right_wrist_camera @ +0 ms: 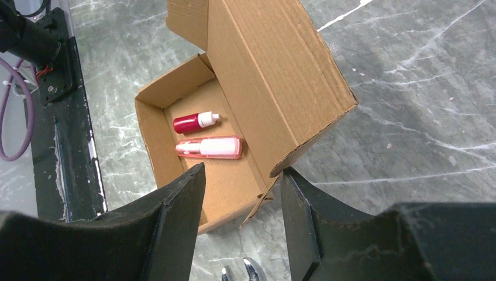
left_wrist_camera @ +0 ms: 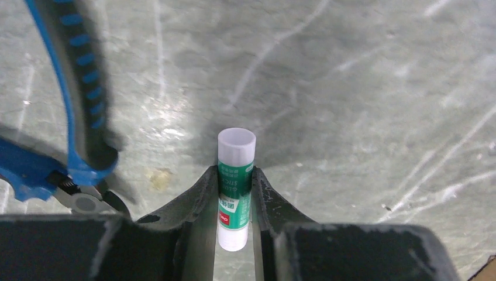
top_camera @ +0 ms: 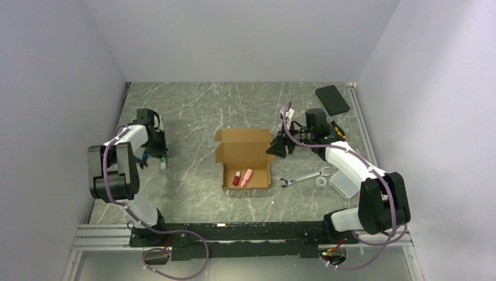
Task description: Fold the paper box
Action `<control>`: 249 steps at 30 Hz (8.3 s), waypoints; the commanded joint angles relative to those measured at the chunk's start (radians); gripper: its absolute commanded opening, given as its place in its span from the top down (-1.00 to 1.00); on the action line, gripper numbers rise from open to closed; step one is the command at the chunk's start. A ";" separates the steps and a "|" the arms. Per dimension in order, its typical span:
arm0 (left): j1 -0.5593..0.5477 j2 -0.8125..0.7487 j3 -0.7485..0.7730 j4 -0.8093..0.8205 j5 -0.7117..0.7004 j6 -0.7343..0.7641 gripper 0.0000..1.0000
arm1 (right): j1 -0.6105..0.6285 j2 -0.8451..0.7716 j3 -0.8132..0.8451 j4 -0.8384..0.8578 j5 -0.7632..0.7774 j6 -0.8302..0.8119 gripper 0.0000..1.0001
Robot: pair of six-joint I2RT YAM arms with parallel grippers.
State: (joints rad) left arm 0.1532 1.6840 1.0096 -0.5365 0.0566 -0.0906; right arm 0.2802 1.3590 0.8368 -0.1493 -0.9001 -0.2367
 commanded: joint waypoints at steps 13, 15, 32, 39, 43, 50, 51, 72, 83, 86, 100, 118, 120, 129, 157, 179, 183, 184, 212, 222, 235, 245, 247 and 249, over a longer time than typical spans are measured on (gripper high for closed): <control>-0.379 -0.631 -0.210 0.119 0.352 0.011 0.99 | 0.004 -0.018 0.047 -0.001 -0.022 -0.029 -0.07; -0.468 -0.699 -0.237 0.186 0.388 0.026 1.00 | 0.005 -0.015 0.047 -0.002 -0.020 -0.030 -0.06; -1.100 -0.265 -0.142 0.578 0.059 0.117 0.97 | 0.002 0.000 0.048 -0.004 -0.013 -0.033 -0.07; -1.159 -0.094 -0.099 0.681 0.014 0.097 0.87 | 0.002 0.000 0.047 -0.004 -0.017 -0.035 -0.07; -1.165 -0.032 -0.074 0.690 0.001 0.048 0.78 | 0.002 -0.003 0.047 -0.004 -0.019 -0.033 -0.07; -1.167 -0.031 -0.089 0.667 -0.053 -0.029 0.27 | 0.001 -0.006 0.047 -0.004 -0.019 -0.033 -0.07; -1.167 -0.044 -0.095 0.661 -0.054 -0.039 0.22 | 0.001 -0.006 0.048 -0.005 -0.019 -0.034 -0.07; -0.792 -0.643 -0.047 0.132 0.003 -0.066 -0.89 | -0.024 -0.034 0.075 -0.094 -0.016 -0.151 -0.33; -0.621 -0.745 -0.110 0.130 0.050 0.060 -0.99 | -0.211 -0.163 0.110 -0.421 -0.048 -0.579 -0.81; -0.599 -0.743 -0.122 0.121 0.051 0.078 -0.99 | -0.239 -0.224 0.085 -0.580 -0.044 -0.844 -0.99; -0.550 -0.823 -0.173 0.079 0.095 0.071 -0.99 | -0.251 -0.228 -0.003 -0.860 0.430 -0.722 -0.16; -0.550 -0.834 -0.177 0.079 0.122 0.073 -0.99 | -0.322 -0.123 -0.145 -0.596 0.816 -0.412 0.07; -0.550 -0.833 -0.177 0.079 0.124 0.074 -0.99 | -0.333 -0.105 -0.146 -0.575 0.814 -0.404 0.10; -0.549 -0.833 -0.177 0.079 0.125 0.077 -0.99 | -0.345 -0.043 -0.146 -0.527 0.764 -0.383 0.22; -0.546 -0.834 -0.178 0.081 0.134 0.078 -0.99 | -0.317 0.084 -0.163 -0.548 0.721 -0.389 0.45; -0.537 -0.825 -0.180 0.079 0.118 0.078 -0.99 | -0.239 -0.233 -0.111 -0.680 0.526 -0.558 1.00; -0.534 -0.823 -0.180 0.080 0.123 0.078 -0.99 | -0.219 -0.270 -0.022 -0.769 0.392 -0.642 1.00; -0.532 -0.822 -0.180 0.080 0.123 0.079 -0.99 | -0.197 -0.270 0.008 -0.788 0.362 -0.659 1.00; -0.488 -0.872 -0.198 0.050 -0.054 0.064 -0.99 | 0.549 0.358 0.418 -0.461 0.710 -0.383 0.87; -0.481 -0.859 -0.198 0.052 -0.052 0.057 -0.99 | 0.582 0.367 0.444 -0.476 0.694 -0.341 0.14; -0.478 -0.935 -0.303 0.152 0.047 -0.320 -0.99 | 0.257 0.057 0.333 -0.499 0.016 -0.332 0.04; -0.473 -0.788 -0.445 0.358 -0.018 -0.546 -0.52 | -0.143 -0.201 -0.079 0.141 0.125 0.270 0.43; -0.472 -0.733 -0.445 0.416 0.005 -0.543 -0.46 | -0.162 -0.149 -0.071 0.140 0.157 0.297 0.50; -0.470 -0.674 -0.441 0.463 0.022 -0.533 -0.43 | -0.171 -0.101 -0.066 0.144 0.178 0.306 0.54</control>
State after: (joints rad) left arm -0.3237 0.9394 0.5598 -0.2466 0.0513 -0.5858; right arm 0.1253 1.1904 0.7563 -0.1417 -0.7811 -0.0639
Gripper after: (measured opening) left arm 0.727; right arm 0.245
